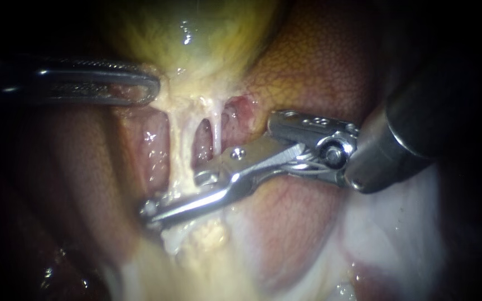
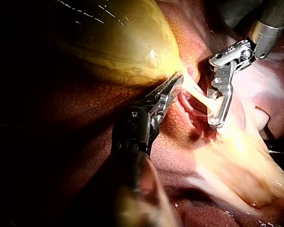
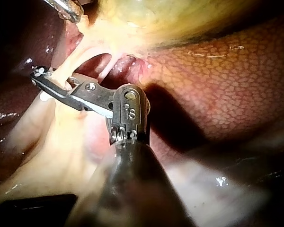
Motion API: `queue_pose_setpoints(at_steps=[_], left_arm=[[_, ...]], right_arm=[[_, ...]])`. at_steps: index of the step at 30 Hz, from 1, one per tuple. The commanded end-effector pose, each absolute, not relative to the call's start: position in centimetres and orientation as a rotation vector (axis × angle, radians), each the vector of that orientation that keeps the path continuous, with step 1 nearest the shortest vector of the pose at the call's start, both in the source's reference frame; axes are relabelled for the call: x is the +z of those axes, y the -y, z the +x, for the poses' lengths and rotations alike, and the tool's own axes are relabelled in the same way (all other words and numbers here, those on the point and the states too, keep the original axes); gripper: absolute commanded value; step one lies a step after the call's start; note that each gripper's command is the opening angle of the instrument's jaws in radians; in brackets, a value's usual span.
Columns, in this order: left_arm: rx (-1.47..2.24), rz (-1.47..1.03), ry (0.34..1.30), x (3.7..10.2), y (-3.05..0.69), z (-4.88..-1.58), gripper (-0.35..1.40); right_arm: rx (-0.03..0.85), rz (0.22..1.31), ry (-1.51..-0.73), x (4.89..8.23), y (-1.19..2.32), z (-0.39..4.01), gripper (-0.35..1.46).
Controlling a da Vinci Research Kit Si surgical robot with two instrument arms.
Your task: Going back second clip left tube
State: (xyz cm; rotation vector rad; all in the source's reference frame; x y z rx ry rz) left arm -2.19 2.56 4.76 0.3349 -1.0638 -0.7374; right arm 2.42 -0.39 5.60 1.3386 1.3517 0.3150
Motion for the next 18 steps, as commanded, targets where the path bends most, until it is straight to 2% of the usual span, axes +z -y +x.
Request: queue_pose_setpoints(at_steps=[1,4,6,9,11,18], left_arm=[[-0.737,0.335,1.064,4.76,-2.56,-2.19,-0.35],[-0.737,0.335,1.064,4.76,-2.56,-2.19,-0.35],[-0.737,0.335,1.064,4.76,-2.56,-2.19,-0.35],[-0.737,0.335,1.064,4.76,-2.56,-2.19,-0.35],[-0.737,0.335,1.064,4.76,-2.55,-2.19,-0.35],[-0.737,0.336,1.064,4.76,-2.55,-2.18,-0.35]], right_arm=[[0.318,1.336,-1.352,5.60,0.39,2.42,-0.35],[0.323,1.332,-1.353,5.59,0.39,2.41,-0.35],[0.332,1.325,-1.355,5.60,0.38,2.41,-0.16],[0.329,1.248,-1.395,5.63,0.38,2.42,0.22],[0.338,1.190,-1.418,5.65,0.38,2.41,0.32],[0.376,1.060,-1.456,5.69,0.37,2.39,0.43]])
